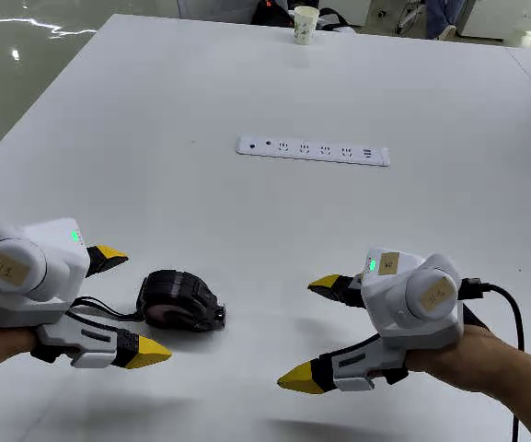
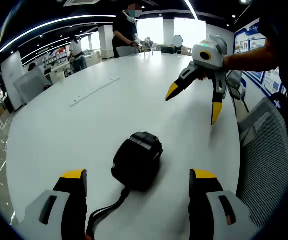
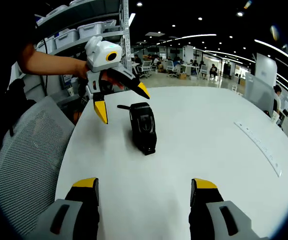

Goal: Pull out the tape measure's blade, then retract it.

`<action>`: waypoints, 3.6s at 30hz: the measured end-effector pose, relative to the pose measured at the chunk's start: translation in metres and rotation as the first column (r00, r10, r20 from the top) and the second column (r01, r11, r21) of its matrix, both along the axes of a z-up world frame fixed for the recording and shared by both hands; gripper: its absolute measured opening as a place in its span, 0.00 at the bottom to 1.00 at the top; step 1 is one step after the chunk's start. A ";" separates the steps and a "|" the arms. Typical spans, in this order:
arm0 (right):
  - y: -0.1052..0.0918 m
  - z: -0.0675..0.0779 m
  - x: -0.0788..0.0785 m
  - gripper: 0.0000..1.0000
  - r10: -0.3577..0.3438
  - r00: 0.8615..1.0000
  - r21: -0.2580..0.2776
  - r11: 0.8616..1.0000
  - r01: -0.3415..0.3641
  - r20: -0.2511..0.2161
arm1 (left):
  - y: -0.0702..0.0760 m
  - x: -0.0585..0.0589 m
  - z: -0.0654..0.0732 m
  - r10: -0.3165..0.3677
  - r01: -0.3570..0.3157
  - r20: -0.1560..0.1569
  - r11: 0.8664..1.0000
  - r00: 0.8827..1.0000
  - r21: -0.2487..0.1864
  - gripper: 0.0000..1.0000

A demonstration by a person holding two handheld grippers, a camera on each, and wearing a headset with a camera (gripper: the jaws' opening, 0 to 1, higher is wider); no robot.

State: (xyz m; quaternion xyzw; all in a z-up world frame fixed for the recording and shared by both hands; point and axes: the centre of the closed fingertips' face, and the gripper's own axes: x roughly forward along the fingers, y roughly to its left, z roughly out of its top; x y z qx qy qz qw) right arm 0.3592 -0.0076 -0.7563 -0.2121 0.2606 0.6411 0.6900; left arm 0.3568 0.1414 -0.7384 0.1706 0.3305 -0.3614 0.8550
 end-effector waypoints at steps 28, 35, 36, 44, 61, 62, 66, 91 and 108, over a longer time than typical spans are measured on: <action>0.048 -0.022 0.011 0.44 0.222 0.973 -0.050 0.975 -0.219 0.070 | -0.003 0.011 -0.013 -0.220 0.224 -0.059 0.971 0.974 0.082 0.46; 0.057 -0.024 0.015 0.35 0.259 0.962 -0.061 0.965 -0.254 0.090 | -0.005 0.013 -0.015 -0.271 0.278 -0.082 0.955 0.959 0.099 0.39; 0.059 -0.024 0.015 0.34 0.261 0.961 -0.062 0.965 -0.256 0.091 | -0.005 0.013 -0.015 -0.276 0.283 -0.084 0.954 0.958 0.102 0.38; 0.072 -0.030 0.015 0.26 0.289 0.953 -0.071 0.956 -0.284 0.086 | -0.007 0.013 -0.021 -0.316 0.328 -0.116 0.939 0.942 0.107 0.33; 0.087 -0.044 0.011 0.16 0.325 0.943 -0.100 0.943 -0.317 0.071 | -0.006 0.012 -0.032 -0.359 0.375 -0.132 0.918 0.924 0.128 0.27; 0.088 -0.044 0.011 0.15 0.324 0.943 -0.100 0.943 -0.317 0.070 | -0.006 0.013 -0.032 -0.362 0.377 -0.128 0.917 0.923 0.126 0.26; 0.090 -0.047 0.012 0.13 0.319 0.945 -0.105 0.945 -0.311 0.070 | -0.007 0.013 -0.032 -0.361 0.375 -0.124 0.920 0.924 0.117 0.26; 0.088 -0.047 0.017 0.09 0.325 0.940 -0.108 0.943 -0.315 0.101 | -0.008 0.015 -0.031 -0.341 0.354 -0.129 0.931 0.931 0.093 0.25; 0.086 -0.047 0.015 0.08 0.339 0.933 -0.124 0.938 -0.325 0.121 | -0.007 0.013 -0.032 -0.343 0.357 -0.138 0.929 0.929 0.096 0.25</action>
